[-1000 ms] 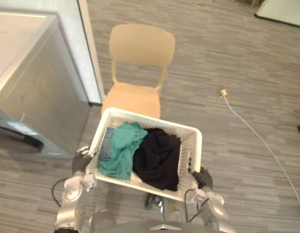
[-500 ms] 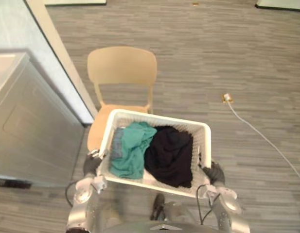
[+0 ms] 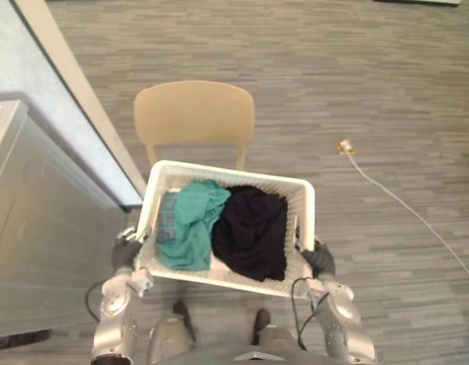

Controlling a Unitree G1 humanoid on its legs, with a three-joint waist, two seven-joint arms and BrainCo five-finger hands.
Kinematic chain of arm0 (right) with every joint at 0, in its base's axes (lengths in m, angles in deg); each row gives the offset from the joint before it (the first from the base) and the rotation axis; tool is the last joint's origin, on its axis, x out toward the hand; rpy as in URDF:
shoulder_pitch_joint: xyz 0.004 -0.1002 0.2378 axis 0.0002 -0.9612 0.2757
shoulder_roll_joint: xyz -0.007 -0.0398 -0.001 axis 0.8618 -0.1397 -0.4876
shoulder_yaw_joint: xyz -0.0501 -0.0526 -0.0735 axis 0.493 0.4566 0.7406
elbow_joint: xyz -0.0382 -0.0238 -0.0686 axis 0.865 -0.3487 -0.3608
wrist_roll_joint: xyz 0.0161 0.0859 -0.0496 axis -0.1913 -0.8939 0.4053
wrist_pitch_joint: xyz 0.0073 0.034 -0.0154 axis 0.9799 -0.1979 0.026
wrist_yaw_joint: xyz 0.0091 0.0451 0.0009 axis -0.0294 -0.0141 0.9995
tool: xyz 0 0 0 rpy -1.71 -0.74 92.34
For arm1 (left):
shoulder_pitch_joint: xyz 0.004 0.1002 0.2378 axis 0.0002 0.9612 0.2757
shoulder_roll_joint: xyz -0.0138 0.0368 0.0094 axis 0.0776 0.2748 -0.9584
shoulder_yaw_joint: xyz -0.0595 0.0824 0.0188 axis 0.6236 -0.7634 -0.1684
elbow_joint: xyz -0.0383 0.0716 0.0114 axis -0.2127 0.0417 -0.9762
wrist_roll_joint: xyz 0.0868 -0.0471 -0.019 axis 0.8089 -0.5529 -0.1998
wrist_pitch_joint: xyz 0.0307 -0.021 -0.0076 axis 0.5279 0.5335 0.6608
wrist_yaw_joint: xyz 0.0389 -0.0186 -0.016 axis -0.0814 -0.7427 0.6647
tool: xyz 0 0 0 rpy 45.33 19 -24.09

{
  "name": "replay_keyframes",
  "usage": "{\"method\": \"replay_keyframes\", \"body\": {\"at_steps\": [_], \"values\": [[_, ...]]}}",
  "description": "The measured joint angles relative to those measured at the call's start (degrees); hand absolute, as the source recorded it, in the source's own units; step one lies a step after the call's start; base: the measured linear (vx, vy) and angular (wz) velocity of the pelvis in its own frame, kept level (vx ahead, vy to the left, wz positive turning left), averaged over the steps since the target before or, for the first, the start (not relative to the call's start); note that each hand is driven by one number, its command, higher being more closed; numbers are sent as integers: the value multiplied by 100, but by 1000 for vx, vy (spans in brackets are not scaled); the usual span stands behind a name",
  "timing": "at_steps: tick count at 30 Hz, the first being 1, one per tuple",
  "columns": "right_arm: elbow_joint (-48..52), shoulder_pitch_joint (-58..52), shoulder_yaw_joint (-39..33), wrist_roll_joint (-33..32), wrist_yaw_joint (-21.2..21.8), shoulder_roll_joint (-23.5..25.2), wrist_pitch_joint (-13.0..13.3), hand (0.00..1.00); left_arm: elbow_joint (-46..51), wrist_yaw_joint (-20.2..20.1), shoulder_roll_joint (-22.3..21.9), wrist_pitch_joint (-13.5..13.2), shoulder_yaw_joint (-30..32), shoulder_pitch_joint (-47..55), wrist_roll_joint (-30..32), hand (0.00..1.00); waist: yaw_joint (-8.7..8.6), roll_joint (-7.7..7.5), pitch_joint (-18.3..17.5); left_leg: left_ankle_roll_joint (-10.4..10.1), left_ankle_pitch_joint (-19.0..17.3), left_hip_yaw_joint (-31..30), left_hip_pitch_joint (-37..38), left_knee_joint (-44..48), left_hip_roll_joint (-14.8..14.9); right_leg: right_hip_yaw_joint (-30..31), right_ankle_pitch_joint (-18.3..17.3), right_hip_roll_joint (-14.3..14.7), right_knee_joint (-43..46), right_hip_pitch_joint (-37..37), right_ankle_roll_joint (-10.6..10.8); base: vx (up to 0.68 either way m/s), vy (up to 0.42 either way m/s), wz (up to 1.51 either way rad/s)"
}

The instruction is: Pick up the laundry basket with both hands and put the clothes into the washing machine.

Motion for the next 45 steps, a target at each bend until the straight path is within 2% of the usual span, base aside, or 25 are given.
{"method": "replay_keyframes", "body": {"at_steps": [3, 4, 6, 9, 12, 17, 22, 28, 29, 31, 32, 38, 45], "values": [[-10, 285, 191, 114, -9, -14, -2, 100, 117, 116, -13, -13, 207, 28, -1, 100, 64, -76, 47, 52, 130, 91, -125, -199, -109, 32, 62, -96, -11, -239, 98, -60, 36, -9], [-11, 445, 276, 133, -13, -1, -2, 100, 220, 179, -5, -47, 332, 0, 1, 100, 84, -151, 102, 58, 192, 83, -249, -269, -125, 34, 107, -98, -10, -396, 121, -112, 15, 0], [-11, 586, 301, 171, -18, -6, -2, 100, 220, 248, -4, -78, 377, -73, 1, 100, 96, -210, 149, 70, 255, 61, -373, -311, -134, 10, 144, -96, -16, -512, 115, -93, 5, 7], [-41, 1030, 308, 218, -29, -20, -3, 100, 216, 372, -34, -84, 569, -378, 10, 100, 121, -341, 486, 113, 385, -51, -628, -340, -152, -108, 228, -93, -28, -698, 84, -69, 7, 17], [-407, 1631, 336, 211, -81, -100, -2, 100, 190, 488, -7, -84, 725, -729, 5, 100, 156, -368, 728, 168, 470, -116, -987, -243, -141, -185, 335, -85, -50, -945, 78, -78, 18, 16], [-932, 2594, 359, 114, -221, -283, -12, 100, -30, 645, 127, -96, 832, -1399, -52, 100, 194, -319, 1172, 232, 654, -218, -1284, -361, -200, -320, 568, -73, -312, -1092, 73, -60, 34, 13], [-1550, 3573, 406, -82, -491, -437, -23, 100, -438, 848, 479, -96, 774, -2196, -240, 100, 277, -322, 1424, 245, 856, -101, -1490, -599, -233, -231, 826, -55, -545, -1376, 35, -26, 13, -9], [-1857, 3844, 346, -126, -679, -534, -24, 100, -708, 973, 604, -85, 559, -2636, -249, 100, 245, -316, 1541, 251, 859, -54, -1600, -595, -216, -133, 930, -15, -647, -1485, -8, 2, 3, -7], [-1972, 3933, 347, -126, -702, -561, -28, 100, -810, 988, 619, -72, 548, -2738, -249, 0, 253, -320, 1544, 251, 859, -29, -1639, -594, -200, -118, 945, 0, -646, -1547, -28, 3, -9, -14], [-2077, 4049, 347, -128, -749, -574, -44, 100, -927, 999, 634, -68, 550, -2852, -249, 0, 261, -321, 1558, 251, 862, 35, -1693, -586, -174, -46, 981, 17, -648, -1638, -52, -1, -13, -17], [-2093, 4110, 357, -127, -799, -577, -88, 0, -1007, 1044, 638, -61, 556, -2927, -251, 0, 262, -316, 1599, 251, 862, 70, -1696, -574, -165, 6, 1000, 20, -667, -1649, -39, -3, -14, -16], [-2272, 4303, 294, -190, -839, -574, -105, 0, -1193, 1104, 720, -48, 558, -3074, -248, 0, 240, -318, 1620, 250, 861, 126, -1695, -559, -125, 108, 1051, 56, -675, -1696, -74, -6, -15, -9], [-2263, 4510, 294, -476, -857, -485, 55, 0, -1203, 1106, 667, -46, 557, -3166, -243, 0, 236, -316, 1621, 194, 848, 232, -1694, -557, -66, 159, 1069, 87, -661, -1764, -91, -28, -13, -7]]}}
